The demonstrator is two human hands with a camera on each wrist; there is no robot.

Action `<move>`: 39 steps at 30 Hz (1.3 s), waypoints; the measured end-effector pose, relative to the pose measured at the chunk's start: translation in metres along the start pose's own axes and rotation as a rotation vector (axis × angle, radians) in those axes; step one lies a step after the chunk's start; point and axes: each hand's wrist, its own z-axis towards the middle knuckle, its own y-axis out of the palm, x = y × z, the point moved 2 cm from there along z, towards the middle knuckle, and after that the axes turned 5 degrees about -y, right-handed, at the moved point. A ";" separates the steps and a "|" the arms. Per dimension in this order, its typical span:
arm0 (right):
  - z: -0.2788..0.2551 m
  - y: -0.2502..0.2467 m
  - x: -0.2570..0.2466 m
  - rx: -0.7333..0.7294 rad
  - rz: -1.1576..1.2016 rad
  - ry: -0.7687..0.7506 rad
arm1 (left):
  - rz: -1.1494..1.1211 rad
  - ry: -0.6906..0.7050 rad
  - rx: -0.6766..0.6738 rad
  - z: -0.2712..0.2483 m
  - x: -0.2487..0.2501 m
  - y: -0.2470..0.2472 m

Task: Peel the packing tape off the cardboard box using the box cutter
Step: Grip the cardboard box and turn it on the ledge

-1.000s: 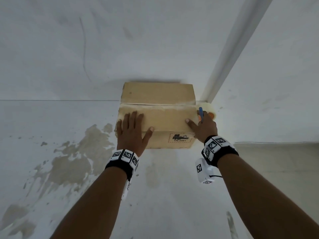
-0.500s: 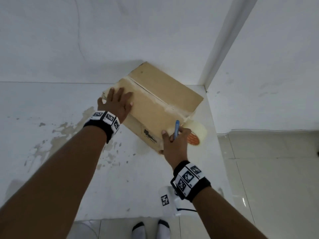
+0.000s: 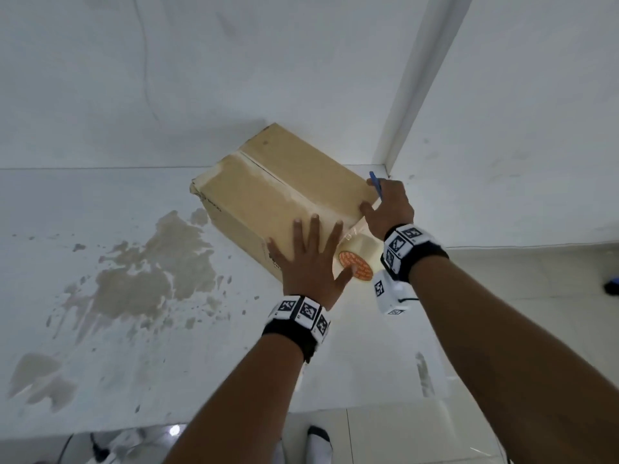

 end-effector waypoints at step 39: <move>-0.138 0.028 -0.017 0.088 0.803 0.243 | 0.214 0.340 -0.266 0.040 -0.127 -0.033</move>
